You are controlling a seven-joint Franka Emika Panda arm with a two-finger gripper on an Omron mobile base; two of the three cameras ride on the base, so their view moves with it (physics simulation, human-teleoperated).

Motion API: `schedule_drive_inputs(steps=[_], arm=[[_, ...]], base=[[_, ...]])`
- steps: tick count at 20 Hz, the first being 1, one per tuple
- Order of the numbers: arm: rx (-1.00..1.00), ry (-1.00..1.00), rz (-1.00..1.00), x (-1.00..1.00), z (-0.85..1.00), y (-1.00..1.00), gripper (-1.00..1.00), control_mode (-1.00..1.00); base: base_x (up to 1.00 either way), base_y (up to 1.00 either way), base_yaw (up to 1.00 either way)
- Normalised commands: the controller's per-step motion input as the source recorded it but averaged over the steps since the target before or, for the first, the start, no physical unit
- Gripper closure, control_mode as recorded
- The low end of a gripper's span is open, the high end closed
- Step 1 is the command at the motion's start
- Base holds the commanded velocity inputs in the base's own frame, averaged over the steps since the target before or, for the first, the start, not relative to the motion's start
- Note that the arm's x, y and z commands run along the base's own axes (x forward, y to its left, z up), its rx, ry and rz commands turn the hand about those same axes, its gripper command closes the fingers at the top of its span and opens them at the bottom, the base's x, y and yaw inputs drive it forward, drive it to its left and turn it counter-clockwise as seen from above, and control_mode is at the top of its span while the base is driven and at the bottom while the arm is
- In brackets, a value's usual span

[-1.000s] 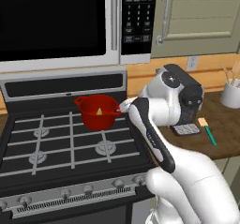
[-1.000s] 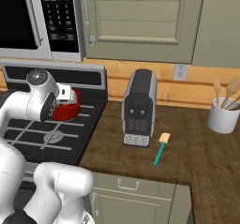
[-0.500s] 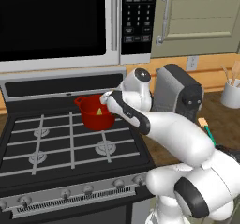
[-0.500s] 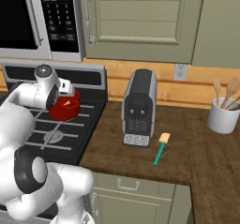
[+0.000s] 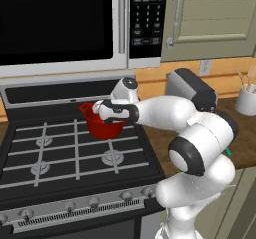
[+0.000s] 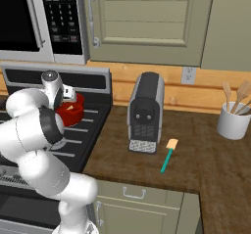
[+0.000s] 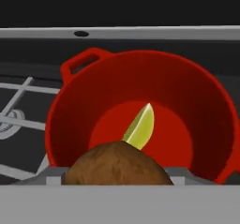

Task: Put the mushroom and lemon wedge in the pot. Retrieve the spatula and lightly stir the vegetables in the pot.

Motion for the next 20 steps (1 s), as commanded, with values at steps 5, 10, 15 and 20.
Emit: schedule_drive_inputs(steps=[5, 10, 15, 20], arm=[[-0.02, 0.07, -0.01, 0.65, -0.28, 0.34, 1.0, -1.0], [-0.07, 0.06, -0.05, 0.53, -0.32, 0.19, -1.0, -1.0], [-0.04, 0.01, -0.05, 0.28, -0.09, 0.0, -1.0, -1.0], [0.0, 0.0, 0.0, 0.0, 0.0, 0.0, -1.0, -1.0]], base=[[0.0, 0.0, 0.0], [0.0, 0.0, 0.0], [0.0, 0.0, 0.0], [0.0, 0.0, 0.0]])
